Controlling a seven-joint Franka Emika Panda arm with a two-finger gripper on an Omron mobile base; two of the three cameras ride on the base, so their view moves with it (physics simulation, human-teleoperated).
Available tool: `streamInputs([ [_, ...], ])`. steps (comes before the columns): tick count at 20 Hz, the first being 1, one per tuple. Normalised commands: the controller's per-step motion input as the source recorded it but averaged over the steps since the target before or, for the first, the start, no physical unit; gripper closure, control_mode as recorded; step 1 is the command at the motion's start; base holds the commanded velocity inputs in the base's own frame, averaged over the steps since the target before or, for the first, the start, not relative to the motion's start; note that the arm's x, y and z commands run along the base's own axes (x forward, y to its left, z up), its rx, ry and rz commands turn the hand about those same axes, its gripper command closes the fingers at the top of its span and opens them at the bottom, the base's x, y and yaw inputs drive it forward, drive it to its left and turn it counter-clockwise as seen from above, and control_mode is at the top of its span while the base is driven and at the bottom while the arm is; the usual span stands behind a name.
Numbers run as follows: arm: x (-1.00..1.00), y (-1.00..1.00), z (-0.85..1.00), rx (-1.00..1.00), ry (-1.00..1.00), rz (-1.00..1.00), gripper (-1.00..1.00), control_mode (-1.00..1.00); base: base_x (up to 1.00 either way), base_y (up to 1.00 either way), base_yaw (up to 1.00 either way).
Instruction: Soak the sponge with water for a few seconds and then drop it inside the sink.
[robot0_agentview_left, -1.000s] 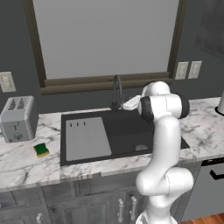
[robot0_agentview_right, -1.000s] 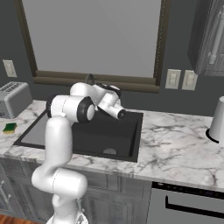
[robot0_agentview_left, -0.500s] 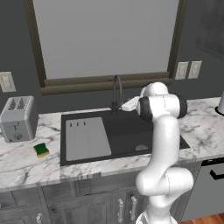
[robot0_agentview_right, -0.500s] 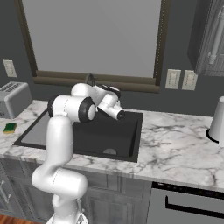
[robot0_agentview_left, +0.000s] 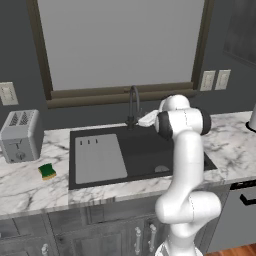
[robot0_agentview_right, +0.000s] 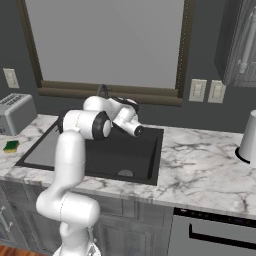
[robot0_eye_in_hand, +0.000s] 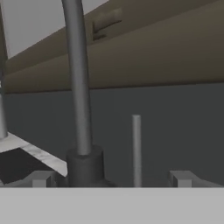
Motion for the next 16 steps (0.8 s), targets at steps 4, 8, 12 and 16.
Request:
streamInputs([
  [4, 0.18, 0.0, 0.0, 0.0, 0.0, 0.0, -1.0, -1.0, 0.0, 0.0, 0.0],
  [8, 0.19, 0.0, 0.0, 0.0, 0.0, 0.0, -1.0, -1.0, 0.0, 0.0, 0.0],
  [12, 0.2, 0.0, 0.0, 0.0, 0.0, 0.0, -1.0, -1.0, 0.0, 0.0, 0.0],
  [16, 0.21, 0.0, 0.0, 0.0, 0.0, 0.0, -1.0, -1.0, 0.0, 0.0, 0.0],
])
